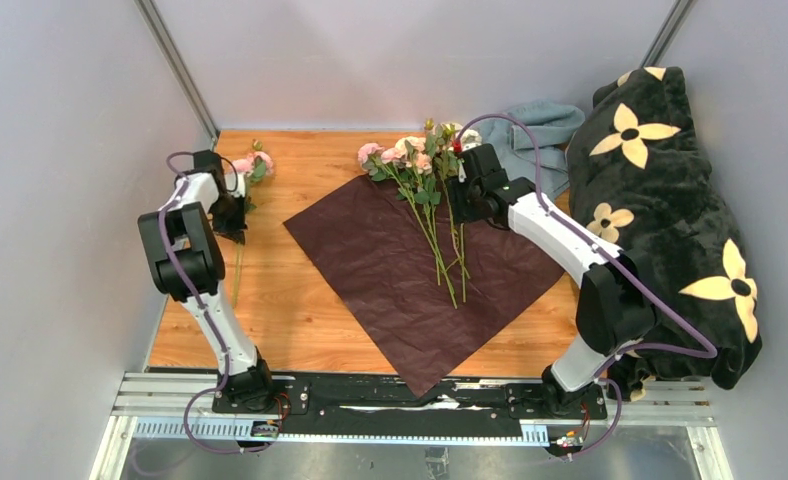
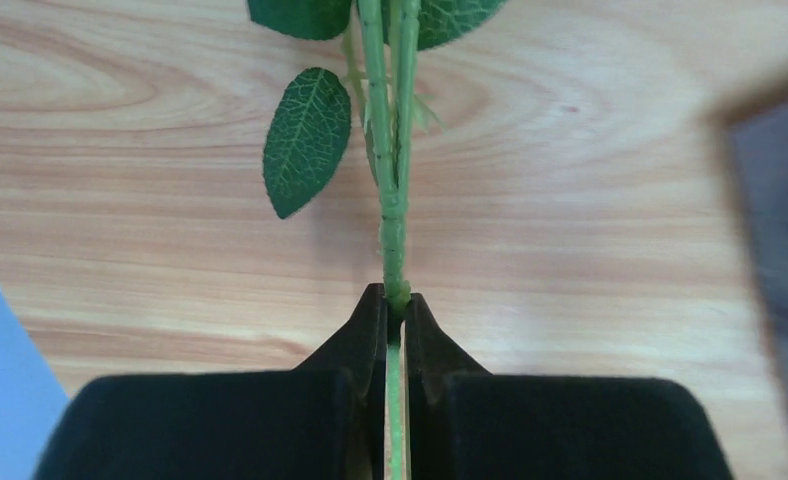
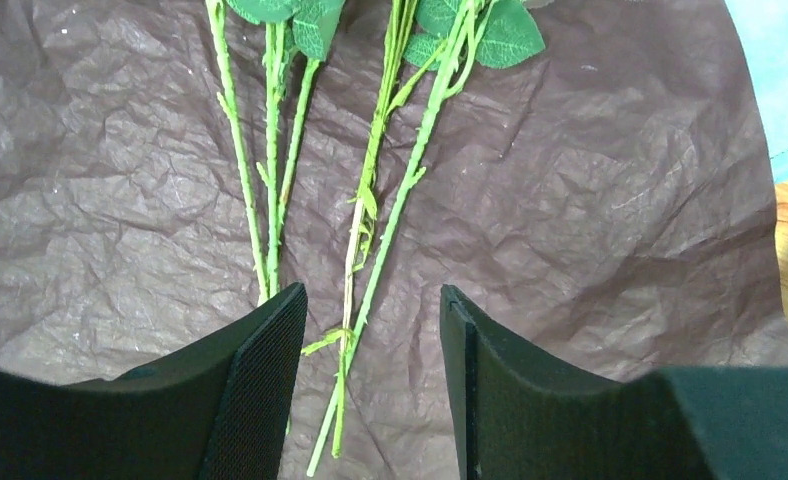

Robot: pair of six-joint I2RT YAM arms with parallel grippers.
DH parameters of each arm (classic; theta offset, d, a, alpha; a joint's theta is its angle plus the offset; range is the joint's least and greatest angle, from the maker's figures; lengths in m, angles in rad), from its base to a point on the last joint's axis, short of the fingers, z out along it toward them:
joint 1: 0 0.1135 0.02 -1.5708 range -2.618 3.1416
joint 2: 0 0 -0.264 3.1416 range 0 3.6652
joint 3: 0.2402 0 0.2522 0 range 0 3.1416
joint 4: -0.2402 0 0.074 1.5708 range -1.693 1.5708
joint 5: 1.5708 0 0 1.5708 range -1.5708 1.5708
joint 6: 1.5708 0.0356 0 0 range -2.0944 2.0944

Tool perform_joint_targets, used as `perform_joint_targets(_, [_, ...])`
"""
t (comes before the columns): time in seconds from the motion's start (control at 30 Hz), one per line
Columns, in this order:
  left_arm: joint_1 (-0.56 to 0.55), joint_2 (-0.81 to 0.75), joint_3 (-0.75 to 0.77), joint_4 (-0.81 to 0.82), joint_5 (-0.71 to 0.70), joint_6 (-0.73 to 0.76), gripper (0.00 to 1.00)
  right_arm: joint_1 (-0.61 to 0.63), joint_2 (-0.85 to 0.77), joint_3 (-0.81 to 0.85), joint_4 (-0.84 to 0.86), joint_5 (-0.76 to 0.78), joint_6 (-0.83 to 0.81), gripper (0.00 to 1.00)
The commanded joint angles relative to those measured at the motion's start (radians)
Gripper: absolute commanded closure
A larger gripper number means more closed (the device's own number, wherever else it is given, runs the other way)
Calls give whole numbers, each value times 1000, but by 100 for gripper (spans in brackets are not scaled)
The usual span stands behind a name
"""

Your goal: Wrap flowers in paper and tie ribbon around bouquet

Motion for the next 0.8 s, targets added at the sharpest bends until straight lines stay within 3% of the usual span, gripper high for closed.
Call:
perform_joint_targets(0.0, [13, -224, 30, 5, 354, -74, 100, -18, -38, -51, -31, -91, -25, 44])
perform_joint_targets(0.1, [-33, -335, 75, -26, 582, -96, 100, -13, -83, -87, 94, -331, -27, 44])
perform_joint_targets(0.2, [-151, -421, 93, -35, 762, -96, 100, 5, -152, -171, 414, -609, 88, 36])
perform_joint_targets(0.3, [-292, -471, 109, -35, 829, -100, 100, 43, -170, -186, 739, -726, 226, 33])
perform_joint_targets(0.53, [-583, -477, 169, -22, 811, -175, 100, 117, -62, -69, 1097, -724, 566, 33])
perform_joint_targets(0.67, [-681, -496, 144, 72, 809, -234, 100, 129, -30, -64, 1114, -632, 633, 33])
perform_joint_targets(0.73, [-707, -497, 128, 88, 831, -250, 100, 128, -33, -67, 1078, -585, 639, 37])
perform_joint_targets(0.77, [-711, -493, 124, 89, 837, -257, 100, 129, -40, -77, 1071, -566, 636, 49])
